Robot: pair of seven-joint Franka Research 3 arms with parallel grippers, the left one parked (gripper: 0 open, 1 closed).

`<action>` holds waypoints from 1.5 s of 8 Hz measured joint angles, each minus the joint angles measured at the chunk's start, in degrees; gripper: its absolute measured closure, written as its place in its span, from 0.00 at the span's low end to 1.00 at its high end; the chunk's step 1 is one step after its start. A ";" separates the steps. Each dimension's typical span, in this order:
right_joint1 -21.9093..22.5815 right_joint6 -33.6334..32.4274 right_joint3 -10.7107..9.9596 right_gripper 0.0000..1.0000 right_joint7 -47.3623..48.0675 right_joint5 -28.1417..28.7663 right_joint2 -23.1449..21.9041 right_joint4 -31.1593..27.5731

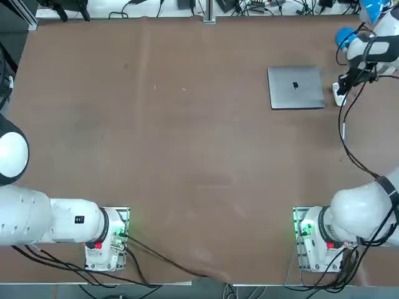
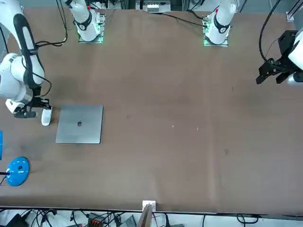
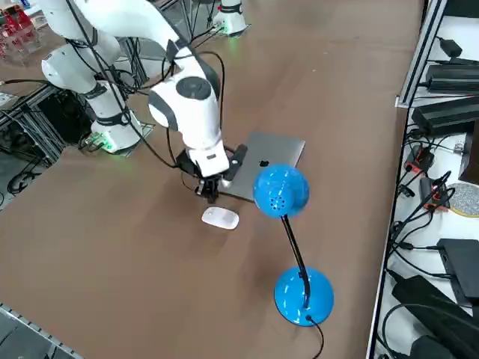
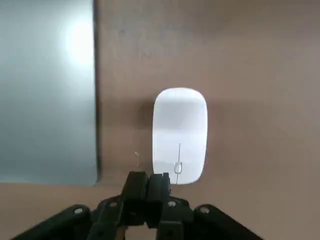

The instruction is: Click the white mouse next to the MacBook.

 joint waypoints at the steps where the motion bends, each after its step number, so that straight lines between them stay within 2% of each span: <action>1: 0.31 -2.61 0.15 0.99 0.65 0.00 -2.60 1.02; 3: 1.56 -11.97 0.42 0.97 3.04 0.00 -6.87 5.99; 5: 3.03 -21.68 0.56 0.88 5.46 0.01 -9.18 13.27; 7: 5.60 -29.28 0.65 0.60 9.06 0.02 -10.28 19.86; 10: 9.71 -38.50 0.72 0.07 12.56 0.04 -10.91 27.83; 11: 11.19 -40.53 0.67 0.01 12.77 0.04 -10.97 29.72; 12: 12.34 -42.14 0.69 0.00 13.06 0.04 -11.18 31.05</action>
